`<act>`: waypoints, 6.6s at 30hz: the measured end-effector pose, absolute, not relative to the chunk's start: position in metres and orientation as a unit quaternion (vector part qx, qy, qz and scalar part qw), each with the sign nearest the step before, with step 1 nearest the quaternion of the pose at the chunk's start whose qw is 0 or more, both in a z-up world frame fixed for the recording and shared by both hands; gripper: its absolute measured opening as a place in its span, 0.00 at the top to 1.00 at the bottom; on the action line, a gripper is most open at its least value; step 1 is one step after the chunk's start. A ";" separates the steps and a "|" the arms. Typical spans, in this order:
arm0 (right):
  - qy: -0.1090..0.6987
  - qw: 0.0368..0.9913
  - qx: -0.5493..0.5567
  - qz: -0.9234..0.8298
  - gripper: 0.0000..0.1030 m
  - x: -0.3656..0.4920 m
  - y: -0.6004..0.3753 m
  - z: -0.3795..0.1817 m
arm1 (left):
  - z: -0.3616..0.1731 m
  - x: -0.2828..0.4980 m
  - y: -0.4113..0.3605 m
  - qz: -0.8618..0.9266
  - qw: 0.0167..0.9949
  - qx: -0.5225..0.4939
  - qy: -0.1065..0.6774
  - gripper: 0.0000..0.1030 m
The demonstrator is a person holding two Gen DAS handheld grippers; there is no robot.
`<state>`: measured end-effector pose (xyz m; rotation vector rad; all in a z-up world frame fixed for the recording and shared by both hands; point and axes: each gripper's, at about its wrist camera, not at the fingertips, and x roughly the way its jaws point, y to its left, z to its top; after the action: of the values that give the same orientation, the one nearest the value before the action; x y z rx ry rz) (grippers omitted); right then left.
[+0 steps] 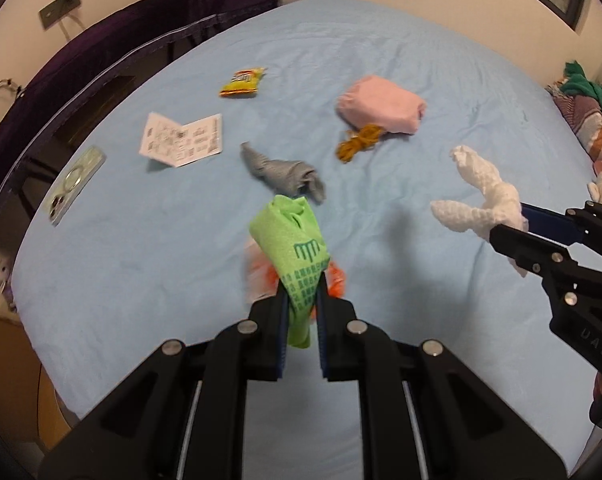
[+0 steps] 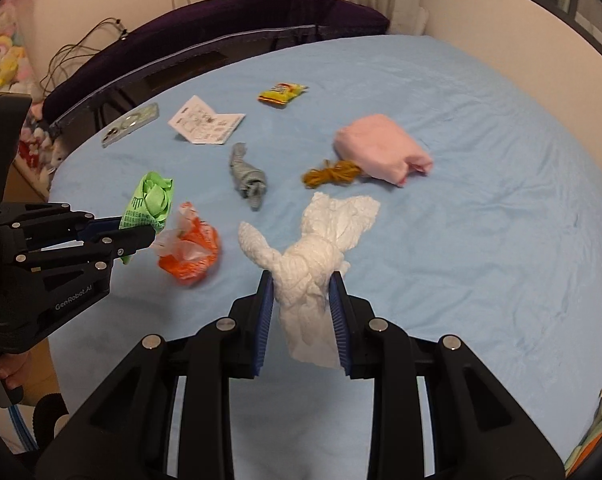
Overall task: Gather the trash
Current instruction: 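Lift both held items and carry them over the grey bin, then open both tools to drop the wrapper and tissue into the bin, then return both tools over the bed, then grasp the orange plastic bag with the left tool while the right tool grasps the grey sock, then lift both held items and carry them over the grey bin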
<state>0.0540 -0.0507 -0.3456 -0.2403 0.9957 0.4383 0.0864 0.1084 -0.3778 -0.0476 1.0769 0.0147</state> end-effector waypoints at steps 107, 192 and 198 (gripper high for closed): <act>0.494 0.851 -0.110 0.140 0.43 0.031 0.043 -0.345 | -0.365 0.031 0.203 -0.018 0.862 0.041 0.506 0.29; 0.465 0.792 -0.149 0.367 0.87 0.057 0.119 -0.354 | -0.368 -0.001 0.253 0.091 0.866 -0.058 0.488 0.83; 0.467 0.775 -0.166 0.393 0.87 0.033 0.178 -0.356 | -0.370 -0.039 0.306 0.128 0.860 -0.093 0.485 0.83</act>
<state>0.0328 0.1783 -0.3559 -0.3596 1.0103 0.8503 -0.0388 0.3057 -0.3695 -0.1958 1.0177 0.2684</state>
